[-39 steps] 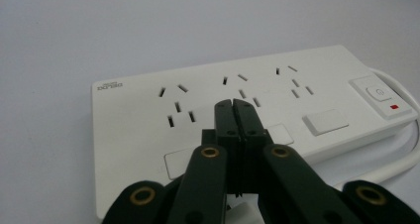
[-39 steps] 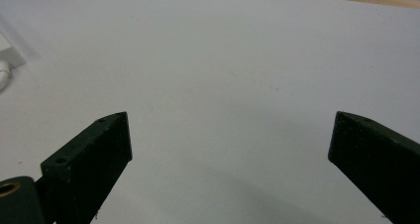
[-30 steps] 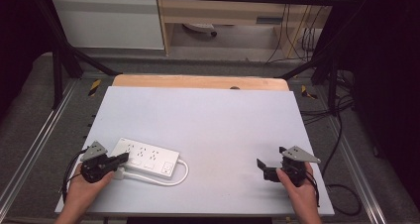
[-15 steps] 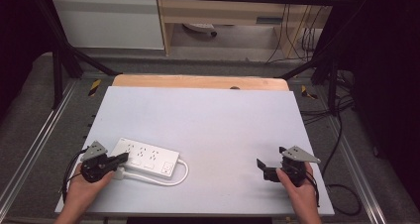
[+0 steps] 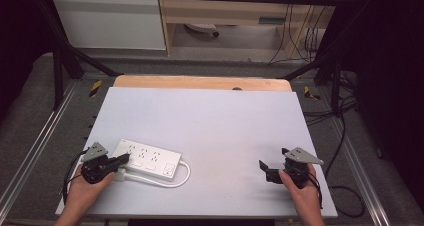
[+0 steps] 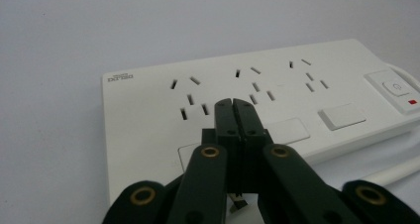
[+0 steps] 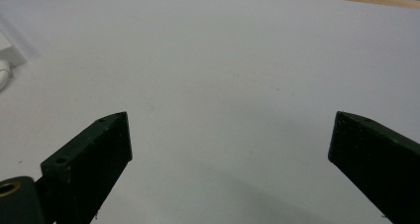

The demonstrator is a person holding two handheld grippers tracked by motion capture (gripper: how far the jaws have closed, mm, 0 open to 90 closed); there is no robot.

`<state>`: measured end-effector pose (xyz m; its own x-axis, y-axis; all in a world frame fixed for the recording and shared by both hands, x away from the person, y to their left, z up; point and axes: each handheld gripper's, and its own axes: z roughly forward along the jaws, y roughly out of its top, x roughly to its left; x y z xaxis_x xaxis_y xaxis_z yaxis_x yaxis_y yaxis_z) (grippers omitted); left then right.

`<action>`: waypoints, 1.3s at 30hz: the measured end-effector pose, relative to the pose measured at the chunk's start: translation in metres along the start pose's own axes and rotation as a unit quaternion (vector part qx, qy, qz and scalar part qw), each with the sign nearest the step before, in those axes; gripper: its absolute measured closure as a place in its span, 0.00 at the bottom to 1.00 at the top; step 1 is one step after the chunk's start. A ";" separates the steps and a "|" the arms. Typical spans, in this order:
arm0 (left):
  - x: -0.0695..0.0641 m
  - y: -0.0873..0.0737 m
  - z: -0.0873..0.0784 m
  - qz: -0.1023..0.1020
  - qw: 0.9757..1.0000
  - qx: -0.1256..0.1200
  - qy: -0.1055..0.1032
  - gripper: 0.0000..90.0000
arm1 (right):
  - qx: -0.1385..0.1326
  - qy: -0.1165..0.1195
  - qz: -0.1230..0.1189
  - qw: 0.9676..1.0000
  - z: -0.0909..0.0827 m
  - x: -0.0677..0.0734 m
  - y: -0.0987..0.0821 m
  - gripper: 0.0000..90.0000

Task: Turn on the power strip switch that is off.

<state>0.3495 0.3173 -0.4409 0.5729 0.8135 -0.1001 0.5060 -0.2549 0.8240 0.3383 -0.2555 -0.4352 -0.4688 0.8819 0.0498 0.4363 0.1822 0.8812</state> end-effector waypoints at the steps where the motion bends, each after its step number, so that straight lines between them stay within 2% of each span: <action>1: 0.000 0.000 0.000 0.000 1.000 0.000 0.000 1.00 | 0.000 0.000 0.000 1.000 0.000 0.000 0.000 0.04; 9: 0.003 -0.001 0.000 -0.011 1.000 -0.004 -0.010 1.00 | 0.002 0.001 0.001 1.000 0.000 0.001 0.000 0.04; 25: 0.003 -0.001 0.001 -0.010 1.000 -0.003 -0.010 1.00 | 0.003 0.001 -0.004 1.000 0.001 0.001 0.000 0.04; 28: 0.001 -0.002 0.003 -0.010 1.000 0.002 -0.024 1.00 | 0.003 0.001 -0.004 1.000 0.001 0.001 0.000 0.04; 31: -0.003 0.001 0.004 0.009 1.000 0.011 -0.010 1.00 | 0.003 0.000 -0.006 1.000 0.000 0.001 0.000 0.04; 36: -0.001 -0.001 0.004 0.000 1.000 0.004 -0.015 1.00 | 0.004 0.000 -0.005 1.000 0.000 0.000 0.000 0.04; 39: -0.001 -0.001 0.004 0.002 1.000 0.003 -0.014 1.00 | 0.004 0.000 -0.005 1.000 0.000 0.000 0.000 0.04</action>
<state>0.3509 0.3148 -0.4439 0.5928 0.7974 -0.1128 0.5070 -0.2607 0.8216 0.3382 -0.2551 -0.4352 -0.4739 0.8796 0.0413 0.4371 0.1942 0.8782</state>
